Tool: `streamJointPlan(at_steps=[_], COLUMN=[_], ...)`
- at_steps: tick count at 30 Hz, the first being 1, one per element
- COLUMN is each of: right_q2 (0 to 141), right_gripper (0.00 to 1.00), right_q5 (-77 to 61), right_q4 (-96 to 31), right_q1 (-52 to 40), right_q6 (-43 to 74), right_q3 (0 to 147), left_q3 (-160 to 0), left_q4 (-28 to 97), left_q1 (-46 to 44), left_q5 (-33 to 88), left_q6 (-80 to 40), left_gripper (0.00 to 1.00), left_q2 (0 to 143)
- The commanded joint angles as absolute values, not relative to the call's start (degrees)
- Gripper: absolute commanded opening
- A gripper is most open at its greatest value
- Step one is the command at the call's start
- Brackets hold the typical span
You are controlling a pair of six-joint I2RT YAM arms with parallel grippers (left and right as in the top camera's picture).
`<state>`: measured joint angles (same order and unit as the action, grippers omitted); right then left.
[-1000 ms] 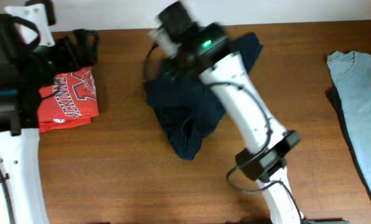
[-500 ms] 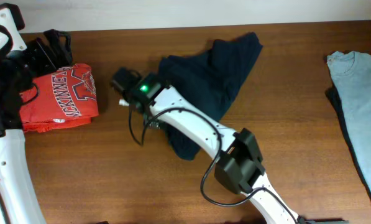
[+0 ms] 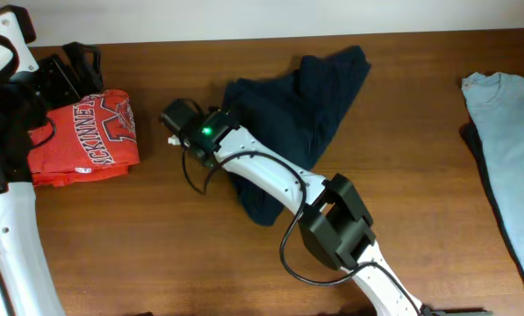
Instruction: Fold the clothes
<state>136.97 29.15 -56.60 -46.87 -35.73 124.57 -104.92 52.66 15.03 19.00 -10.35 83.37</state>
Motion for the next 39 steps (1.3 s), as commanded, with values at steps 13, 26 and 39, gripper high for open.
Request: streamJointPlan(at_steps=[13, 26, 39], right_q2=[136.2, 136.0, 136.2], right_gripper=[0.04, 0.04, 0.04], right_q5=[39.8, 26.4, -8.1], right_q4=[-54.0, -84.7, -97.3], right_q1=[-41.3, -24.3, 8.0], right_q6=[-29.6, 0.9, 14.9], right_q3=[132.0, 168.3, 168.5], left_q3=[-105.1, -105.1, -105.1], left_q4=[52.6, 54.3, 54.0], left_q1=[15.2, 14.7, 10.6], left_q5=[18.6, 20.2, 20.1], left_q6=[-10.7, -10.7, -10.6], left_gripper=[0.99, 0.99, 0.99], left_q2=[84.1, 87.3, 88.4])
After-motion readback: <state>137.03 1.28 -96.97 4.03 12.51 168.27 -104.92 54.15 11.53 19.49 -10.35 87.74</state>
